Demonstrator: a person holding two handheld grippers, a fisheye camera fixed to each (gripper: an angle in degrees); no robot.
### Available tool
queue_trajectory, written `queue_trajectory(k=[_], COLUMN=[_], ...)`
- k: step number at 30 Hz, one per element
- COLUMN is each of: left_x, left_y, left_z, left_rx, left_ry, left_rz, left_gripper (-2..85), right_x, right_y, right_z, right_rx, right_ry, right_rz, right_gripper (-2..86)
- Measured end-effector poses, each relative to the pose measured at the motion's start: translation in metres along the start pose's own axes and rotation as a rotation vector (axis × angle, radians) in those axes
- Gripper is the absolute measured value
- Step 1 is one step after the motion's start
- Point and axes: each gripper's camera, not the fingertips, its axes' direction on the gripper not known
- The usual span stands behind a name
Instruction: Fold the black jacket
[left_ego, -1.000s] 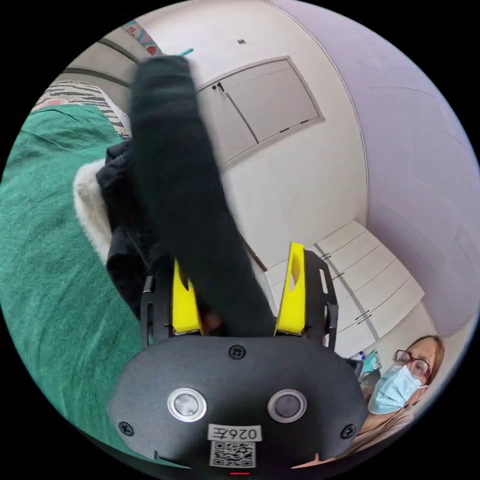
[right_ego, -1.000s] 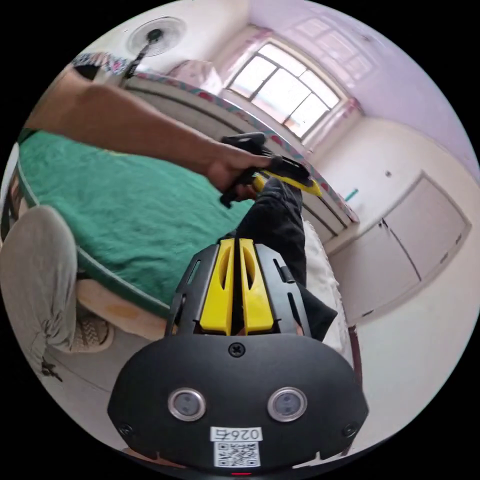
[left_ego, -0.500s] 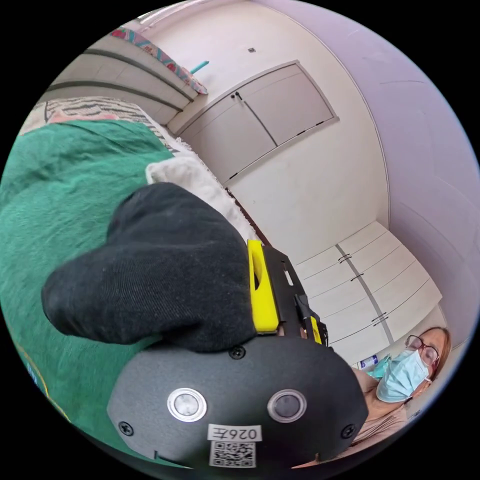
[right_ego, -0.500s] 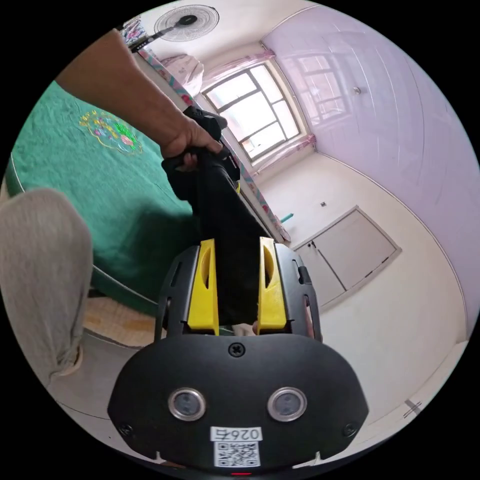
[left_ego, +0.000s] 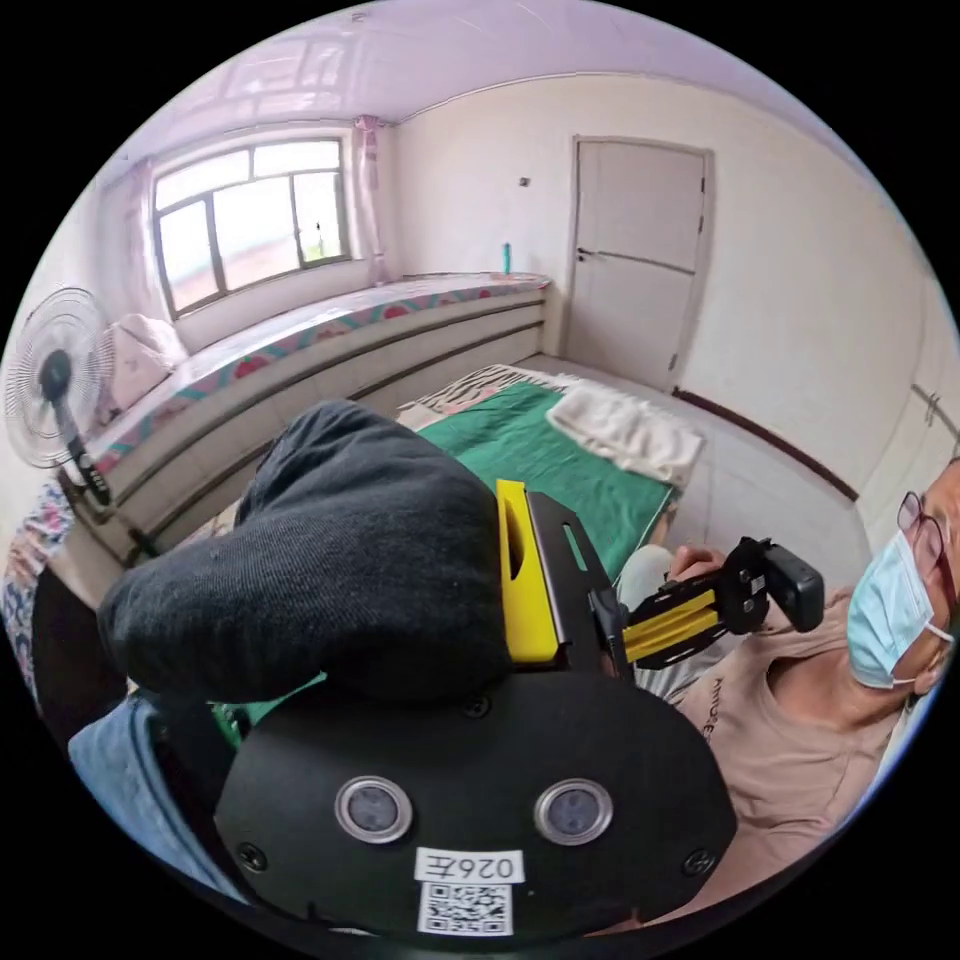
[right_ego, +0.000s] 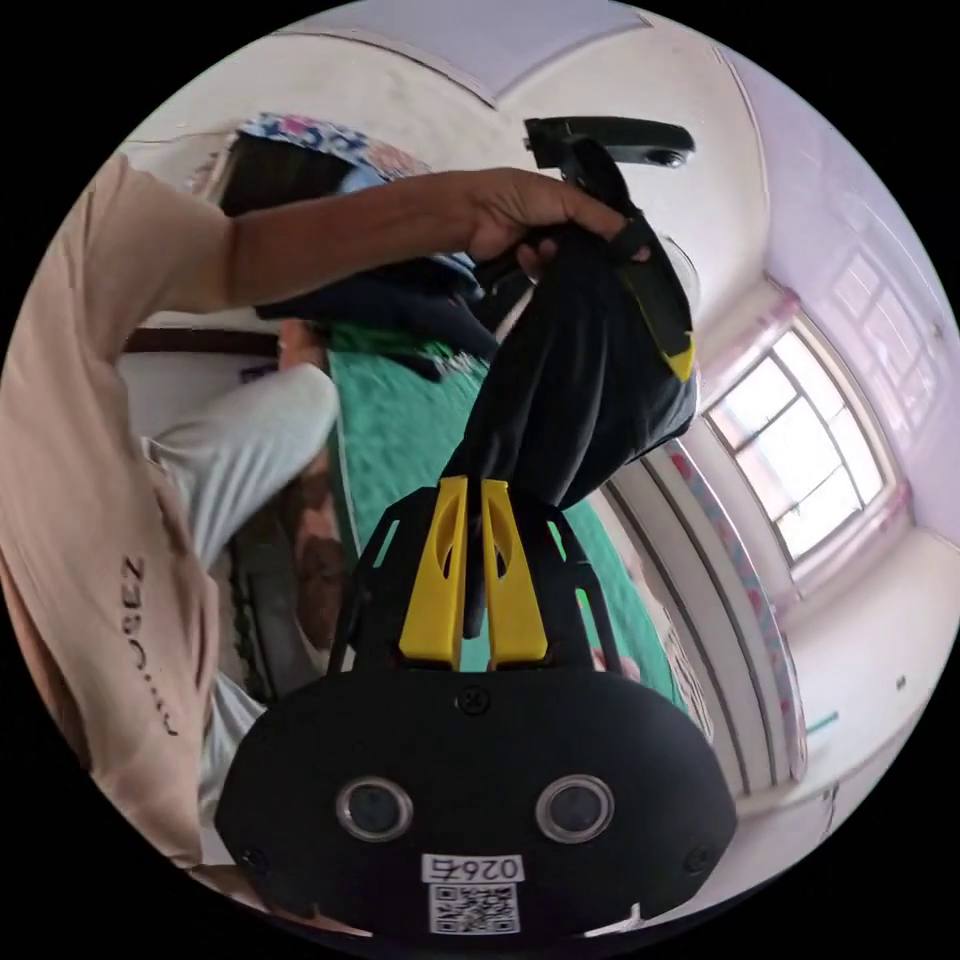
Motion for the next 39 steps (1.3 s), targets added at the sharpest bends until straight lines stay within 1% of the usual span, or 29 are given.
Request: queue_trajectory(k=[1,3,6,7,8,9,11,12,13,14,15,16,17,18,20,23,24,26,28,31,33,34,35,36,38,39], left_x=[0.002,0.003,-0.013,-0.024,-0.034,-0.041,-0.062,-0.066,-0.069,-0.069,-0.067,-0.065,-0.064,-0.065,-0.077,-0.101,-0.108,-0.138,-0.161,-0.191,-0.203,-0.21,-0.216,-0.217,-0.22,-0.22], left_y=[0.013,0.026,0.029,0.023,0.014,0.01,0.019,0.028,0.047,0.063,0.069,0.08,0.092,0.098,0.128,0.181,0.194,0.248,0.289,0.354,0.39,0.407,0.416,0.419,0.421,0.42], left_z=[-0.022,-0.034,0.01,0.054,0.118,0.154,0.312,0.346,0.396,0.421,0.426,0.425,0.418,0.413,0.385,0.349,0.343,0.326,0.321,0.321,0.32,0.319,0.314,0.311,0.301,0.301], left_rx=[-0.021,-0.041,-0.066,-0.112,-0.223,-0.297,-0.636,-0.714,-0.801,-0.792,-0.761,-0.697,-0.653,-0.631,-0.535,-0.411,-0.391,-0.337,-0.308,-0.236,-0.164,-0.118,-0.071,-0.051,-0.042,-0.054], left_ry=[-0.049,-0.1,-0.11,-0.082,-0.022,0.021,0.287,0.337,0.401,0.499,0.552,0.616,0.656,0.671,0.761,0.822,0.807,0.666,0.568,0.479,0.429,0.43,0.449,0.443,0.315,0.28], left_rz=[-0.006,-0.015,-0.071,-0.08,-0.058,-0.064,-0.113,-0.138,-0.184,-0.223,-0.229,-0.228,-0.212,-0.208,-0.217,-0.252,-0.268,-0.362,-0.447,-0.591,-0.67,-0.738,-0.766,-0.765,-0.741,-0.73], left_gripper=[4.8,5.2,6.2,7.2,8.7,9.7,11.8,11.7,11.5,11.4,11.3,10.8,9.6,8.7,6.7,4.0,3.2,1.3,1.0,4.2,5.8,7.1,8.4,9.1,11.6,12.0], right_x=[-0.003,0.002,0.035,0.056,0.077,0.088,0.126,0.133,0.148,0.162,0.17,0.186,0.201,0.208,0.226,0.235,0.236,0.238,0.238,0.237,0.239,0.243,0.247,0.248,0.255,0.256], right_y=[-0.014,-0.025,-0.021,-0.011,0.005,0.016,0.076,0.094,0.13,0.164,0.18,0.21,0.234,0.243,0.263,0.258,0.254,0.232,0.212,0.191,0.195,0.205,0.224,0.235,0.276,0.283], right_z=[0.0,0.006,0.04,0.065,0.096,0.115,0.192,0.207,0.228,0.235,0.237,0.236,0.233,0.231,0.225,0.229,0.231,0.245,0.262,0.312,0.344,0.355,0.36,0.362,0.371,0.371], right_rx=[0.054,0.108,0.091,0.04,-0.042,-0.095,-0.298,-0.333,-0.354,-0.302,-0.271,-0.216,-0.179,-0.163,-0.105,-0.1,-0.11,-0.137,-0.149,-0.218,-0.303,-0.328,-0.32,-0.312,-0.31,-0.318], right_ry=[-0.05,-0.125,-0.233,-0.279,-0.342,-0.382,-0.559,-0.61,-0.696,-0.752,-0.766,-0.756,-0.704,-0.674,-0.6,-0.554,-0.546,-0.533,-0.551,-0.604,-0.545,-0.436,-0.328,-0.296,-0.276,-0.256], right_rz=[-0.027,-0.038,0.058,0.14,0.223,0.265,0.475,0.534,0.651,0.771,0.834,0.94,1.022,1.053,1.108,1.076,1.06,0.97,0.885,0.792,0.805,0.84,0.922,0.966,1.106,1.129], right_gripper=[-1.3,-1.3,-1.2,-1.2,-1.1,-1.1,-1.2,-1.2,-1.1,-1.0,-1.0,-1.0,-0.9,-0.9,-0.9,-0.9,-0.9,-0.9,-0.9,-0.9,-0.9,-1.0,-1.0,-1.0,-1.0,-1.0])
